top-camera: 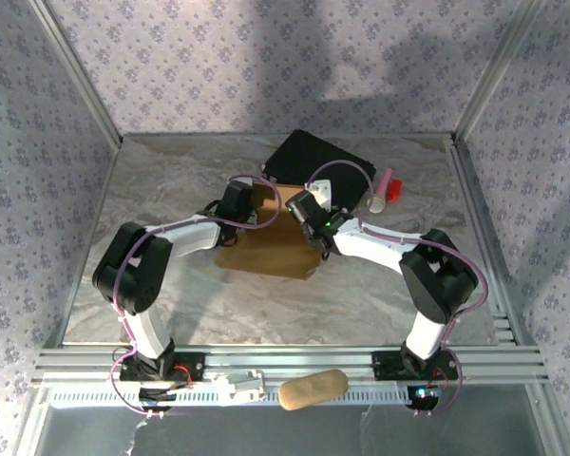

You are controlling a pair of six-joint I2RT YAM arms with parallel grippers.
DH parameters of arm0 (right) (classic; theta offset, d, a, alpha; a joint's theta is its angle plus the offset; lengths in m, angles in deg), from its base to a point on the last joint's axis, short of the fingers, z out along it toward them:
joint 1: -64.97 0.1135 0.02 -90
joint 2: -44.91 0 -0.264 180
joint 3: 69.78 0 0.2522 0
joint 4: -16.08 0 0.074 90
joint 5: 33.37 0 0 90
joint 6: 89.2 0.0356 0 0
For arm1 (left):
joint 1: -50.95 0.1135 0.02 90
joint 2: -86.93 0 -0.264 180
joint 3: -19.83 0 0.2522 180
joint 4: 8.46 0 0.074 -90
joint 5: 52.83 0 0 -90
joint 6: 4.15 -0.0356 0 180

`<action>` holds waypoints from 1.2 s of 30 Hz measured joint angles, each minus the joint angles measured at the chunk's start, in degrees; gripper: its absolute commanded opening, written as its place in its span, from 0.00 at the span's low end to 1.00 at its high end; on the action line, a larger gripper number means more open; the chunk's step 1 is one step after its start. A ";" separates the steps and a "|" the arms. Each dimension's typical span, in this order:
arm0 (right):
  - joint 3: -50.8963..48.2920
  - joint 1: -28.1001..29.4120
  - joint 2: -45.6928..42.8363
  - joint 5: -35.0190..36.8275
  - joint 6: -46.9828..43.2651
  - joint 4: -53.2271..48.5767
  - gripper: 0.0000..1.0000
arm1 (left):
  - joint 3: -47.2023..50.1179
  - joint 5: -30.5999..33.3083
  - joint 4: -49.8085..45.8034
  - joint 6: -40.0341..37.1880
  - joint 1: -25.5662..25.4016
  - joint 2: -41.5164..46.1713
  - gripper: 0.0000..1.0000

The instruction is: Fold the paper box

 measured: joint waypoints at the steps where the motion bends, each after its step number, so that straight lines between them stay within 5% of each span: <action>1: 0.00 0.00 0.02 -0.39 -0.02 0.07 0.00 | 0.42 -1.07 0.74 0.00 0.63 0.00 0.17; 5: 0.00 -0.11 0.07 -1.42 -0.02 0.24 0.00 | 0.50 -4.17 1.29 -0.04 2.03 -0.11 0.15; 8: 0.00 -0.31 0.22 -1.77 -0.02 0.39 0.00 | 0.50 -5.29 1.77 -0.55 2.12 -0.22 0.00; 22: 0.04 -0.48 0.55 -2.25 -0.02 0.81 0.00 | 0.55 1.62 1.99 -0.66 -0.04 -0.52 0.00; 29: 0.04 -0.48 0.55 -2.47 -0.04 0.63 0.00 | 4.59 -0.02 4.04 -0.37 1.16 0.17 0.47; 36: 0.04 -0.52 0.55 -2.54 -0.22 0.02 0.00 | 9.16 -8.66 4.68 0.31 4.09 5.03 0.50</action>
